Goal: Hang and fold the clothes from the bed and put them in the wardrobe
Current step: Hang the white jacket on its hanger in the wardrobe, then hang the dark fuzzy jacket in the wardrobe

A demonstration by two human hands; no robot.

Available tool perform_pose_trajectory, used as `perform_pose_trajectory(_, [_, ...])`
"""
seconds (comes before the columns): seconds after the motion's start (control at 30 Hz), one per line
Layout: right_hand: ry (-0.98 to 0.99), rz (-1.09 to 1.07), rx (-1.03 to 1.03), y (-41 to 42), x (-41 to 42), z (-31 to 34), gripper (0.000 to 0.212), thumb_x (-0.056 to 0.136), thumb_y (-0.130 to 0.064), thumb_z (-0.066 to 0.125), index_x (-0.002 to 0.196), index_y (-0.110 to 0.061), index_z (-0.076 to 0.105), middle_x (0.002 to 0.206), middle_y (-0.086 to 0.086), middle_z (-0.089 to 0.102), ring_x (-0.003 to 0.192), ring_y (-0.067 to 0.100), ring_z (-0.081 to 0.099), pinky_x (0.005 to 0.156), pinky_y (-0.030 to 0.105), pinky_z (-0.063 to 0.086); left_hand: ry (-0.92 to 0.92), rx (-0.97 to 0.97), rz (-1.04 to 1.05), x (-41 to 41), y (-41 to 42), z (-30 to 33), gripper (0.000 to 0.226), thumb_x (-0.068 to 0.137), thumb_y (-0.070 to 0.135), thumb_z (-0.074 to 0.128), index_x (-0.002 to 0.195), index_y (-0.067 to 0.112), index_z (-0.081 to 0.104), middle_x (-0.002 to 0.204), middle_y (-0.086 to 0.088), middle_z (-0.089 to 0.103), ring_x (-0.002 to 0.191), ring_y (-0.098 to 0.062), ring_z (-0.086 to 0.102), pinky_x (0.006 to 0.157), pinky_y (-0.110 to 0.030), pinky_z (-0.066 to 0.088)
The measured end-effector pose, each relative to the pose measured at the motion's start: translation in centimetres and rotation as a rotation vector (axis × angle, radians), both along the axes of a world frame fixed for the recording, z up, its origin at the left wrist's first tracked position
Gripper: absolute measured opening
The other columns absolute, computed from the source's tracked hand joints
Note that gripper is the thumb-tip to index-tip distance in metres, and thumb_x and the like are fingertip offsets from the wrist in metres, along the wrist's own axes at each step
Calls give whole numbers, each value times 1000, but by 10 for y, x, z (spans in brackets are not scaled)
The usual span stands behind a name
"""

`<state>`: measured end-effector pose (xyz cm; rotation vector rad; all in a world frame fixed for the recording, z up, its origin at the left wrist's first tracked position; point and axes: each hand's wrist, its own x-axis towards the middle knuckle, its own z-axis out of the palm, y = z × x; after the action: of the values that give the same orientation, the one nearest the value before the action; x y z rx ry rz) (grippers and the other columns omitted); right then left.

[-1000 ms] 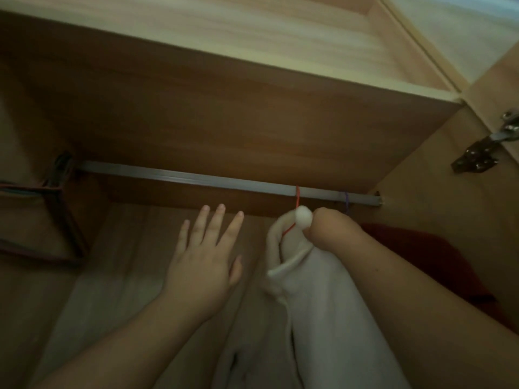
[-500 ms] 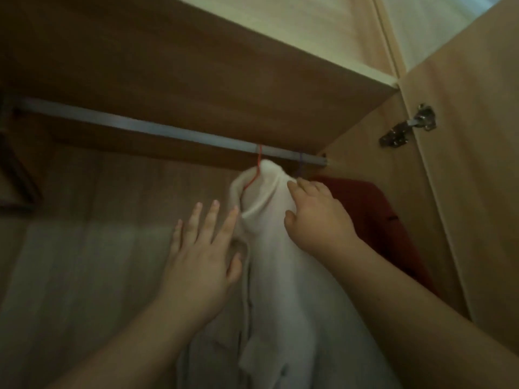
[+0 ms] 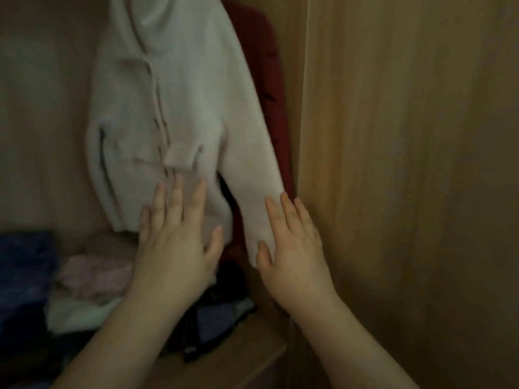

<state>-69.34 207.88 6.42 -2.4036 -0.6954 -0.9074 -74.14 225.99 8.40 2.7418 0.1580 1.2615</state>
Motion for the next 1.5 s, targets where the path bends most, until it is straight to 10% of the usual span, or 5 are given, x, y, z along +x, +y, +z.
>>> perform_pose_trajectory(0.5, [560, -537, -220, -418, -287, -235, 71, 95, -62, 25, 160, -33, 15, 169, -1, 11, 156, 25, 2, 122, 59, 10, 624, 106, -573, -188, -395, -259, 75, 90, 59, 34, 155, 23, 31, 159, -16, 33, 147, -40, 27, 113, -60, 32])
perform_pose_trajectory(0.67, [650, -743, -165, -516, -356, -262, 70, 97, -63, 17, 160, -33, 11, 169, -2, 7, 156, 23, -4, 123, 58, 4, 640, 98, -770, -207, -520, -276, 75, 92, 64, 24, 159, 33, 11, 167, -7, 12, 154, -29, 2, 121, -52, 11])
perform_pose_trajectory(1.5, [995, -1240, 80, -786, -379, -371, 70, 99, -59, 20, 161, -30, 10, 169, -2, 6, 156, 22, -5, 124, 54, 2, 918, 306, -1197, -118, -857, -381, 75, 97, 57, 34, 160, 28, 4, 167, -11, 6, 154, -32, -2, 123, -54, 7])
